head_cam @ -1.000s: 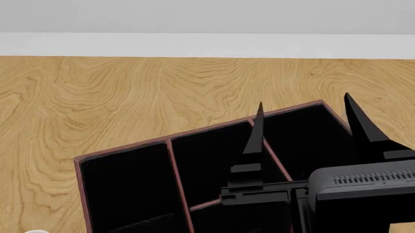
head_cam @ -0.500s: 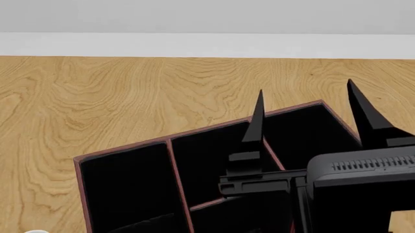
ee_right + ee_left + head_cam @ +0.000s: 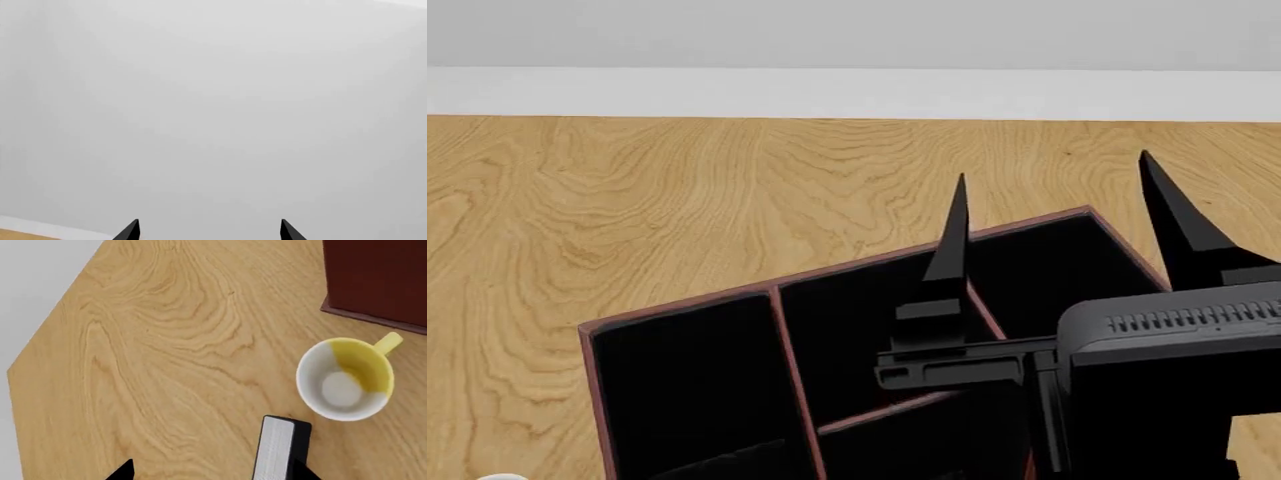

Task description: Pick up the book and place it in the back compartment of the caddy.

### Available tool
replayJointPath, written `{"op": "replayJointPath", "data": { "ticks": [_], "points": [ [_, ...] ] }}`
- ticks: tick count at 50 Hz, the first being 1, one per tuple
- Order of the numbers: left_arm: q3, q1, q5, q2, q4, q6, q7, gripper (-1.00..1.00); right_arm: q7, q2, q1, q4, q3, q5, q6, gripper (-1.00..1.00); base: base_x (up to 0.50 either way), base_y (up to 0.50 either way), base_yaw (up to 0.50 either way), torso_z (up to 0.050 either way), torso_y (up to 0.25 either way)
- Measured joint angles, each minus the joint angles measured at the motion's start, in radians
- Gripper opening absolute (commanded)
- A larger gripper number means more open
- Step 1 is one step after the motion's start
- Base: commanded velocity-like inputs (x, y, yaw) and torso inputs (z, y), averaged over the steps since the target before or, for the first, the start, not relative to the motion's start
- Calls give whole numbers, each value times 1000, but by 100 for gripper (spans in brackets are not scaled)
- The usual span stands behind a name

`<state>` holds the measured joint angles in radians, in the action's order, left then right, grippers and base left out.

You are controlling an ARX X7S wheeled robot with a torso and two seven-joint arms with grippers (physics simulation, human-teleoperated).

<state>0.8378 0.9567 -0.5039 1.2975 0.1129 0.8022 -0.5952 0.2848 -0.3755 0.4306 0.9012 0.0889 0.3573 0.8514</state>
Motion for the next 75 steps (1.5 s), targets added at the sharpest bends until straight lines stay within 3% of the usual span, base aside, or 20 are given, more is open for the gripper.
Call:
{"op": "replayJointPath", "data": {
  "ticks": [17,44,75],
  "points": [
    [5,-125,-72,20,-28,-78,87,100,8,-3,9,-5,9,6,6,100,0,0,0,0,0],
    [40,-149,-20,-96,-168,-146,77,100,27,-11,20,-1,29,7,23,100,0,0,0,0,0],
    [71,-245,12,-156,-329,-271,96,100,37,-16,6,-17,46,7,-5,100,0,0,0,0,0]
  ]
}}
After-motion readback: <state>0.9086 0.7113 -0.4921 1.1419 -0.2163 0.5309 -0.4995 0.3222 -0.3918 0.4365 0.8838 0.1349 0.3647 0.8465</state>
